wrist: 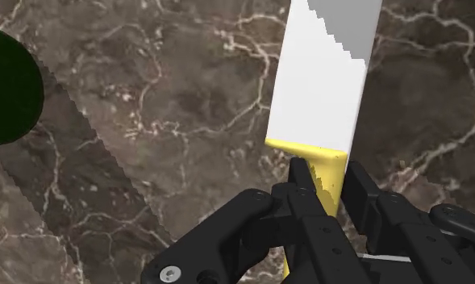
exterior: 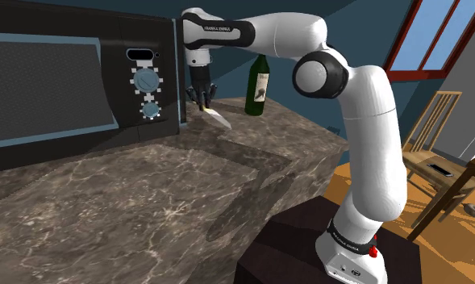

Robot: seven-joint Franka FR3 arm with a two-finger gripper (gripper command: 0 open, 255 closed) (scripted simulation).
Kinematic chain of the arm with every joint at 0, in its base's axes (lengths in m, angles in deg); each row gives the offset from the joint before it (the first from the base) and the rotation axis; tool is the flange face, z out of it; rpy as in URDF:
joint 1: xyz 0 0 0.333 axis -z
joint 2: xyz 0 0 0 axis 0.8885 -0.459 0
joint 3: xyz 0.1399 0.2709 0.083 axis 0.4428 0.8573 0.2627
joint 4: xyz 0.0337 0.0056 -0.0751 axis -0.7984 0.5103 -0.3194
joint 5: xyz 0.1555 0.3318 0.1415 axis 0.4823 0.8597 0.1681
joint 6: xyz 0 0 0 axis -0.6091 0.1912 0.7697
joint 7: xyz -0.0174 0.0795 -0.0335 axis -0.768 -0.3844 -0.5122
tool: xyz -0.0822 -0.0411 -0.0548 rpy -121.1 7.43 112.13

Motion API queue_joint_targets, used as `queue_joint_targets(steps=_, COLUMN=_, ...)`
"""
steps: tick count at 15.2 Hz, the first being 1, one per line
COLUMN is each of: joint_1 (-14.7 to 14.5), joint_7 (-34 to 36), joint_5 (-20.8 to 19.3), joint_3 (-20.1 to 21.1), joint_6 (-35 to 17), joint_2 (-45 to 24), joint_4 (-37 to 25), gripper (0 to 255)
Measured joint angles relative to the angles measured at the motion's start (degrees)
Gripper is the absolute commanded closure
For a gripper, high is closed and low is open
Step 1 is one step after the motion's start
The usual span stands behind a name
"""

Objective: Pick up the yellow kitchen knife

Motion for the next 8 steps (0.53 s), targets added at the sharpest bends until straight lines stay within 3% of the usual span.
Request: queue_joint_targets(steps=8, joint_1=-0.3, joint_7=0.0, joint_5=0.0, joint_3=0.0, joint_6=7.9, joint_2=-3.0, joint_4=-11.0, gripper=255)
